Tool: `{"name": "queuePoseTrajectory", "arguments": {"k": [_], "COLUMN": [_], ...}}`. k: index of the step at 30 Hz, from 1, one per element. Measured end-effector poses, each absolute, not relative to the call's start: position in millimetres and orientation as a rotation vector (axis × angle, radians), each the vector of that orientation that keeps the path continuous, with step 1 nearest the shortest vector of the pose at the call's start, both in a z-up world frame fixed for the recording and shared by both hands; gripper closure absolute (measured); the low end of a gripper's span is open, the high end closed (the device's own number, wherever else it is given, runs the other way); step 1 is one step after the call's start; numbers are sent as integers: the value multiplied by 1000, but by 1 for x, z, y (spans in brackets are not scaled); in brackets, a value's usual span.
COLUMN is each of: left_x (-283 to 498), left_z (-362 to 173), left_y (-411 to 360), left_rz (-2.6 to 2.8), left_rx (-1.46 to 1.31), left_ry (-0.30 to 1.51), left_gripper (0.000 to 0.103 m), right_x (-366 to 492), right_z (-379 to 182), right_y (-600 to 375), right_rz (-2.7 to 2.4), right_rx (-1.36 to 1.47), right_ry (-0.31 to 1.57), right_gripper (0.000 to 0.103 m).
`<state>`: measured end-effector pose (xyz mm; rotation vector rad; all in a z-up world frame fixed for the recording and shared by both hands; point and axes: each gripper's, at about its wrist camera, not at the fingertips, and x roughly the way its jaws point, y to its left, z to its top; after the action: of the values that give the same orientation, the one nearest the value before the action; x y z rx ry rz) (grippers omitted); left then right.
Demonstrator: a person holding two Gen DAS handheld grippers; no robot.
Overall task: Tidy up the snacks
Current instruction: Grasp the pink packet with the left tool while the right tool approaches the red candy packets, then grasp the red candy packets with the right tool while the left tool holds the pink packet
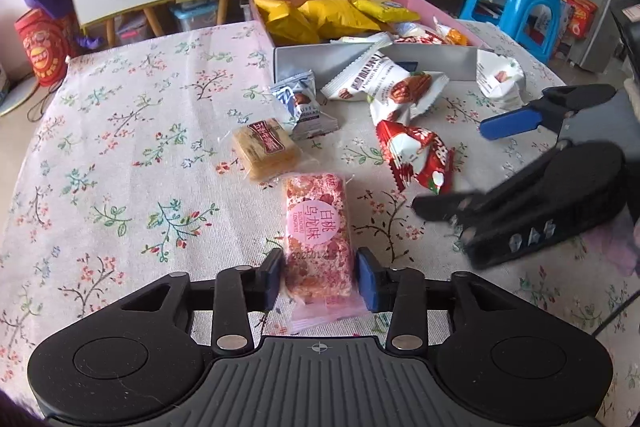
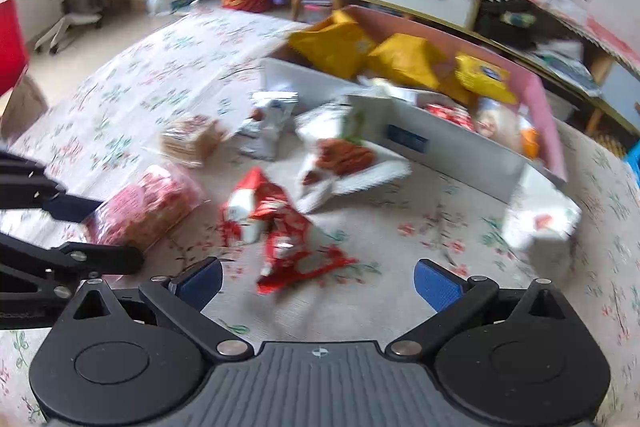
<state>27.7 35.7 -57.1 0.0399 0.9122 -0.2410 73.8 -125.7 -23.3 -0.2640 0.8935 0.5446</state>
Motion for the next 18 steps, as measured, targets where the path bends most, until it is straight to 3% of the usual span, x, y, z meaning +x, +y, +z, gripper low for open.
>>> {"name": "queuePoseTrajectory", "arguments": {"k": [2,7,16,18], "left_x": [31,36,39,39], "left_z": [-57,-58,-59,-58], "left_y": [35,36,37,37], "left_rz": [-232,-212,-194,-190], "left_rx": [35,13,-2,-3], "left_ry": [912,906,898,900], "left_gripper": [55,55,56,56], "right_x": [74,84,87,85], "right_z": [-26,-26,-25,-23], "right_y": [-120,-117,-112,-111], "right_rz": [548,532,559,570], "right_rx": [-288,-256,-253,-257], "right_ry": [886,892,869,866], "right_gripper": [12,16,34,42]}}
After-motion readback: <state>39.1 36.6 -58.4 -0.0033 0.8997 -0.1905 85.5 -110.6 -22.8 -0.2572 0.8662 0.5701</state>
